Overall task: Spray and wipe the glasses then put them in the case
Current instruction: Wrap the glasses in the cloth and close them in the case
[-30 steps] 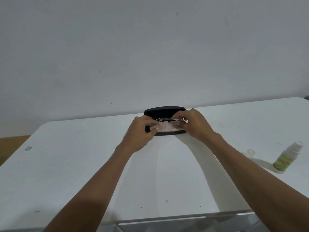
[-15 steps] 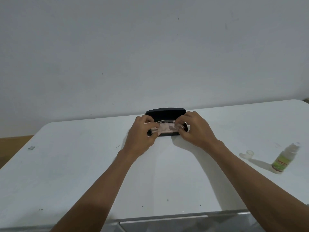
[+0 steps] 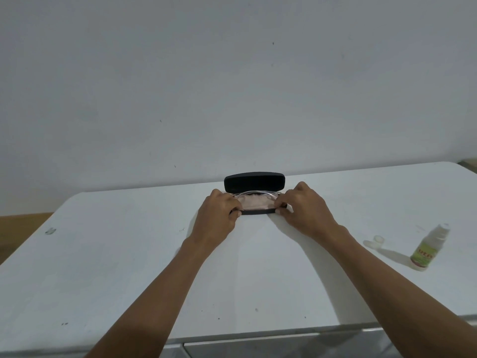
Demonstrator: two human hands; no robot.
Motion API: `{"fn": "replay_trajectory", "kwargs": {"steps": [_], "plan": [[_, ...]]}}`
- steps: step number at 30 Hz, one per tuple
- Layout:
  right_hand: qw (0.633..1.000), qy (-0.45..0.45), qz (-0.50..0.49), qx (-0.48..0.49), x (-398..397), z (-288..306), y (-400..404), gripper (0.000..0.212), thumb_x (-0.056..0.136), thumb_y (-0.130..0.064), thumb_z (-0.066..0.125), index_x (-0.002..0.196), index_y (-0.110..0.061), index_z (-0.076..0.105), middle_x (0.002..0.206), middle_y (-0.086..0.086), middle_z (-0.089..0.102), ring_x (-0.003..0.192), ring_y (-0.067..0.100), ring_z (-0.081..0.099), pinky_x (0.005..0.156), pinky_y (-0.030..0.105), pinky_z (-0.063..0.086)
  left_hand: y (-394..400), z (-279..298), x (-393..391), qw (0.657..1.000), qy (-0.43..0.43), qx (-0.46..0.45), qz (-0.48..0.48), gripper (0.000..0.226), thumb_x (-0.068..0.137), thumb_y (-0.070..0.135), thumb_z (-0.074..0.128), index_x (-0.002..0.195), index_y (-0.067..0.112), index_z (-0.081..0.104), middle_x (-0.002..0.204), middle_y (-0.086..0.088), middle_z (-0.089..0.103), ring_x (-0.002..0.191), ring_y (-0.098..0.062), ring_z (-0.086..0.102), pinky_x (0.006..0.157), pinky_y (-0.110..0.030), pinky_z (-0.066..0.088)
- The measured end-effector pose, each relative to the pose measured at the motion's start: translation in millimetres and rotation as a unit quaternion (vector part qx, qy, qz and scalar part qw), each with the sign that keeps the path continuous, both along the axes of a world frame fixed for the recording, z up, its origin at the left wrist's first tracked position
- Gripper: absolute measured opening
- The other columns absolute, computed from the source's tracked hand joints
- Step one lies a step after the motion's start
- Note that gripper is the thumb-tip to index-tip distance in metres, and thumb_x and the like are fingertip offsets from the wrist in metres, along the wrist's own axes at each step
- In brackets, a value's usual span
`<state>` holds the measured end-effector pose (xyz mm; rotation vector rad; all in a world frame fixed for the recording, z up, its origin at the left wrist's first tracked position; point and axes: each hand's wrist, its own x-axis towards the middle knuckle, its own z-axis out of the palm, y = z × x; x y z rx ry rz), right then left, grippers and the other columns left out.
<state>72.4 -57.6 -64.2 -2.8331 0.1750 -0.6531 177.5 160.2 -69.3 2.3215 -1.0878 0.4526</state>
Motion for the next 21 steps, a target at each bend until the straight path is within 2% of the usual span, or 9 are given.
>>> {"fn": "replay_trajectory", "kwargs": {"steps": [3,6,9,12,14,17,21], "plan": [[1.000,-0.007,-0.017,-0.013,0.5,0.0,1.9,0.007,0.084,-0.025,0.072,0.088,-0.025,0.078,0.093,-0.003,0.068,0.094,0.027,0.050,0.074,0.037,0.045,1.0,-0.1,0.7,1.000,-0.003,-0.002,0.014,0.005,0.085,0.014,0.076,0.090,0.016,0.077,0.088,0.002,0.066,0.091,-0.023,0.053,0.074,-0.032,0.046],[0.999,0.010,-0.027,-0.024,1.8,5.1,3.3,0.011,0.086,-0.028,0.068,0.089,-0.027,0.079,0.093,-0.005,0.066,0.097,0.025,0.048,0.079,0.038,0.044,2.6,-0.2,1.0,1.000,0.008,0.002,0.027,0.006,0.086,0.019,0.076,0.091,0.016,0.076,0.087,0.003,0.066,0.093,-0.022,0.051,0.075,-0.030,0.044],[0.999,0.020,-0.032,-0.032,1.7,8.6,5.8,0.014,0.086,-0.025,0.065,0.090,-0.027,0.078,0.090,-0.006,0.069,0.096,0.024,0.048,0.077,0.036,0.041,4.3,-0.3,-0.8,1.000,-0.002,0.003,0.029,0.008,0.087,0.020,0.076,0.094,0.017,0.077,0.089,0.004,0.067,0.095,-0.022,0.051,0.074,-0.027,0.038],[0.999,0.000,-0.025,-0.033,0.3,4.7,8.8,0.017,0.082,-0.014,0.066,0.094,-0.022,0.076,0.089,-0.004,0.073,0.094,0.027,0.053,0.073,0.036,0.041,7.3,0.4,-1.6,1.000,0.000,-0.001,0.029,0.012,0.088,0.018,0.074,0.100,0.017,0.076,0.092,0.003,0.069,0.097,-0.022,0.051,0.073,-0.030,0.043],[0.999,-0.007,-0.016,-0.027,-0.5,2.1,9.9,0.021,0.081,-0.009,0.066,0.094,-0.022,0.076,0.088,-0.004,0.074,0.093,0.028,0.054,0.071,0.035,0.042,8.6,1.1,-1.7,0.999,-0.010,0.003,0.031,0.009,0.088,0.013,0.073,0.095,0.016,0.077,0.090,0.002,0.070,0.095,-0.024,0.052,0.072,-0.036,0.049],[0.999,-0.020,-0.023,-0.033,0.9,-0.7,10.3,0.021,0.079,-0.009,0.068,0.091,-0.022,0.079,0.084,-0.003,0.072,0.090,0.029,0.052,0.070,0.037,0.045,9.6,1.0,0.3,0.998,-0.039,-0.011,0.042,0.008,0.082,0.007,0.077,0.086,0.015,0.080,0.084,0.000,0.067,0.086,-0.028,0.055,0.064,-0.034,0.046],[0.998,-0.022,-0.046,-0.047,2.9,-1.9,10.2,0.019,0.079,-0.014,0.068,0.089,-0.024,0.080,0.082,-0.001,0.066,0.090,0.029,0.049,0.070,0.038,0.044,12.6,-3.5,4.1,0.994,-0.095,0.014,0.053,0.008,0.075,0.012,0.086,0.078,0.018,0.081,0.072,0.000,0.061,0.075,-0.029,0.057,0.055,-0.036,0.048]]}}
